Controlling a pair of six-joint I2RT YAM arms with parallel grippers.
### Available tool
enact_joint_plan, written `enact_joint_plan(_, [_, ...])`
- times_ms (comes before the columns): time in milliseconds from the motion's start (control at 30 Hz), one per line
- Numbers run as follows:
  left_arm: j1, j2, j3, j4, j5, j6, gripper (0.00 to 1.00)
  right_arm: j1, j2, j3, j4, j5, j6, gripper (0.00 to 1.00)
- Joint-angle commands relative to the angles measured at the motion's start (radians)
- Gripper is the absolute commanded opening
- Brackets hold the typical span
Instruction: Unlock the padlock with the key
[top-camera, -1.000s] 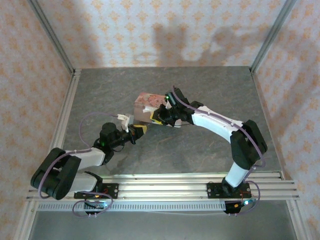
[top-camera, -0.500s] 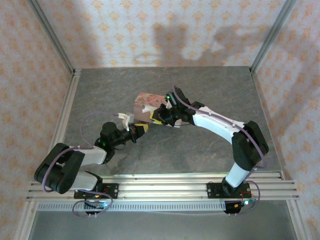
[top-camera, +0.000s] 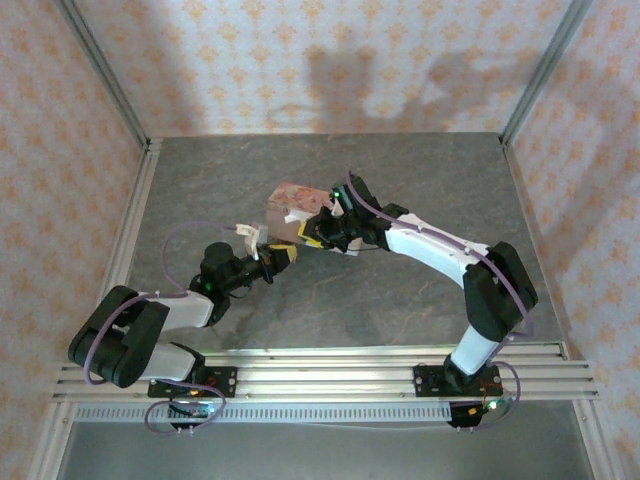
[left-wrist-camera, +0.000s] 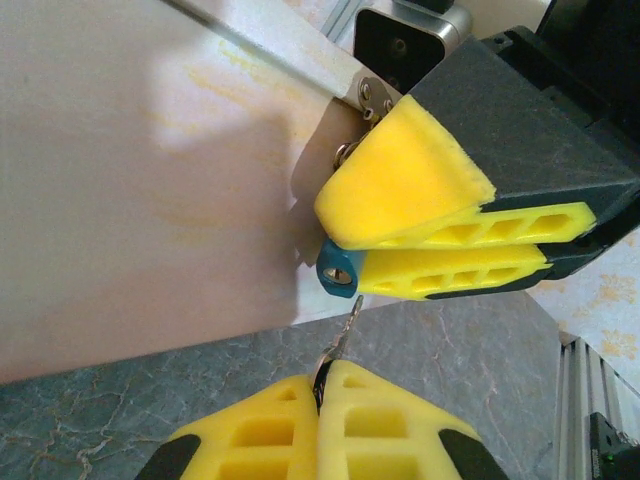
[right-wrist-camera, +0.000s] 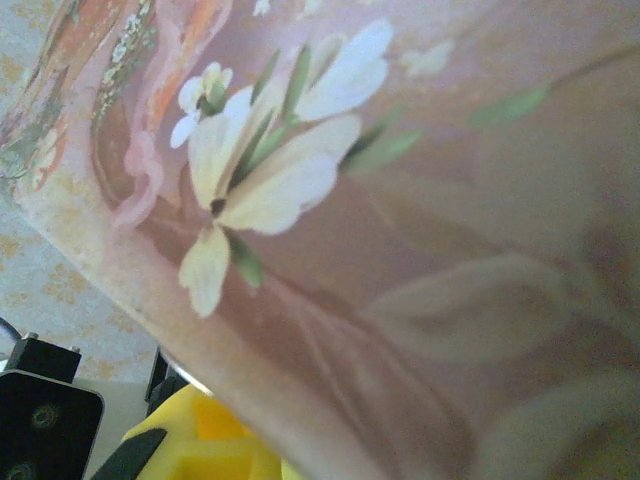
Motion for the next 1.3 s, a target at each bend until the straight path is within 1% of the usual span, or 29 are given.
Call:
enact_joint_plan(0, [0.008,-0.016,0.023,0.019,-0.031,0.009,0.00,-0.005,-0.043,0.001,0.083,-0.030,0.005,0.00])
enact_joint_plan(267, [0.008,-0.023,0.014,0.041,-0.057,-0.001,0.00,-0.005,-0.043,-0.003,0.087,-0.032,0.009,0.00])
enact_joint_plan(833, [0.004,-0.010,0.037,0.044,-0.037,-0.013,0.00,-0.005,-0.040,-0.017,0.117,-0.047,0.030,0.00])
enact_joint_plan(1267, [-0.025,0.028,0.079,0.029,-0.037,-0.011,0.00,-0.005,-0.040,-0.029,0.129,-0.052,0.035,0.00])
